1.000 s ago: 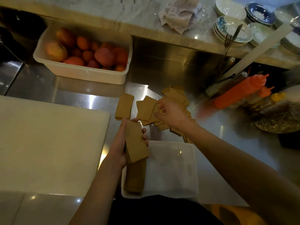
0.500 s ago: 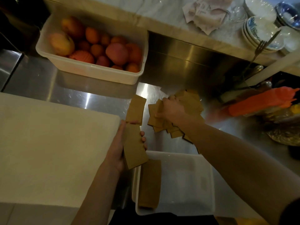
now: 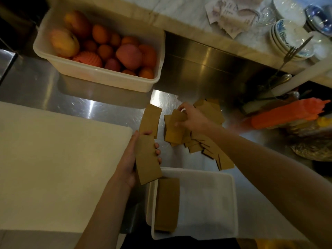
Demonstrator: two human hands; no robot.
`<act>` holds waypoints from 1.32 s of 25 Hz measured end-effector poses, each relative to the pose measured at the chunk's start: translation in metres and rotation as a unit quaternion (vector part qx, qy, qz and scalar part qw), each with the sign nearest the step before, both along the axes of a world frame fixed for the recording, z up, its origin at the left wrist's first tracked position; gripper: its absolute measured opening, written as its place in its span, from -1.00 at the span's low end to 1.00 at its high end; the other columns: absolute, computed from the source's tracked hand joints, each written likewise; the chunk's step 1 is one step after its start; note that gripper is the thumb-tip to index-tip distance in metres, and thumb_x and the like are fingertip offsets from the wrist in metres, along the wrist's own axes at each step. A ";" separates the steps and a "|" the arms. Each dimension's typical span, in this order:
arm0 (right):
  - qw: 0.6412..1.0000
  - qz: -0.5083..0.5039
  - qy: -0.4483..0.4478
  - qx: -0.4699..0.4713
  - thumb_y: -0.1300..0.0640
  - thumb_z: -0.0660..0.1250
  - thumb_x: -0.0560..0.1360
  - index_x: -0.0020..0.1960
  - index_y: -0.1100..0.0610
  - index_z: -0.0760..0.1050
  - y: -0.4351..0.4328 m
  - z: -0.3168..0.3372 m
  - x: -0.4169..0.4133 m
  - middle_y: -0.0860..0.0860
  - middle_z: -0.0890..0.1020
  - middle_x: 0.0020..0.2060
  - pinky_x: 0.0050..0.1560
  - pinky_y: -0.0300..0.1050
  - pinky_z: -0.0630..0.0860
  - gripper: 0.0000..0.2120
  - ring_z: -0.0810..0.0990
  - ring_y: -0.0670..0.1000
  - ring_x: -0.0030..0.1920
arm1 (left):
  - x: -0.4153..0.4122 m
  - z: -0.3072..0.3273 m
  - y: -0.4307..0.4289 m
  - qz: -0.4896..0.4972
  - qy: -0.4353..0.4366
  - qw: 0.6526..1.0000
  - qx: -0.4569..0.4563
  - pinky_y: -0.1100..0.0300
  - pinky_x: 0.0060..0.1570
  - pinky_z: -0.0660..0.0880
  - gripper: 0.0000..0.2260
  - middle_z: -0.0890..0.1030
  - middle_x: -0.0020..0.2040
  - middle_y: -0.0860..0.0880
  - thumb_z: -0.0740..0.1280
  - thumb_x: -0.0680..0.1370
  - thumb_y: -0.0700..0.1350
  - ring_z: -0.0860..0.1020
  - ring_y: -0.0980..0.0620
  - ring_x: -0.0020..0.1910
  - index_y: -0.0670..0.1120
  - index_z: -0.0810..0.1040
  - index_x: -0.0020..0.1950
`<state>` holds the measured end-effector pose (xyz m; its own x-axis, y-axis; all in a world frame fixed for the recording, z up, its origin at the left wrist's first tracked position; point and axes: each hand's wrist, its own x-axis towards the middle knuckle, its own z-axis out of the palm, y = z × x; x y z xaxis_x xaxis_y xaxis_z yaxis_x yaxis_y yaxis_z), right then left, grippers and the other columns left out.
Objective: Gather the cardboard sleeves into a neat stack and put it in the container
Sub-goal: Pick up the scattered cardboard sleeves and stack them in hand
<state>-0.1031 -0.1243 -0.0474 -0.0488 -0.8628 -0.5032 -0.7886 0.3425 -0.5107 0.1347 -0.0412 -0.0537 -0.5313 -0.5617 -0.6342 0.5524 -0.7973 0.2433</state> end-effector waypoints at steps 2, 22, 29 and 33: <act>0.996 0.059 0.046 0.053 0.12 0.47 0.43 0.34 0.01 0.34 -0.009 0.002 0.000 0.05 0.45 0.31 0.04 -0.15 0.50 -0.46 0.49 0.06 0.20 | 0.001 -0.001 0.001 0.003 0.004 1.000 0.006 0.05 -0.22 0.57 -0.61 0.59 -0.12 -0.14 0.25 0.54 0.25 0.57 -0.04 -0.23 -0.01 0.59 0.14; 0.997 0.061 0.052 0.007 0.19 0.35 0.51 0.36 0.12 0.31 0.017 0.020 0.010 0.10 0.52 0.20 0.09 -0.11 0.48 -0.54 0.52 0.10 0.19 | 0.000 0.002 -0.002 -0.005 -0.024 1.000 0.001 0.05 -0.18 0.57 -0.62 0.63 -0.11 -0.16 0.35 0.44 0.22 0.59 -0.06 -0.20 -0.01 0.58 0.10; 0.992 -0.056 -0.110 -0.037 0.25 0.32 0.53 0.17 0.07 0.41 0.058 0.107 0.001 -0.02 0.54 -0.09 -0.11 -0.23 0.47 -0.75 0.55 -0.08 -0.10 | -0.007 0.009 -0.010 -0.045 -0.058 0.997 -0.034 0.04 -0.16 0.60 -0.52 0.68 -0.06 -0.17 0.30 0.44 0.30 0.64 -0.08 -0.17 -0.04 0.65 0.12; 0.977 -0.042 -0.206 0.026 0.28 0.35 0.51 0.16 0.10 0.43 0.077 0.135 0.014 0.02 0.58 -0.06 -0.06 -0.14 0.57 -0.73 0.60 -0.02 -0.05 | -0.015 0.015 -0.007 -0.083 -0.084 0.991 -0.058 -0.09 0.01 0.57 -0.41 0.70 0.05 -0.17 0.28 0.36 0.36 0.67 -0.17 -0.03 0.03 0.66 0.21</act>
<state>-0.0886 -0.0476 0.0880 0.0982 -0.8367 -0.5387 -0.4870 0.4317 -0.7592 0.1194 -0.0484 -0.0390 -0.5143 -0.5501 -0.6579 0.3599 -0.8348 0.4167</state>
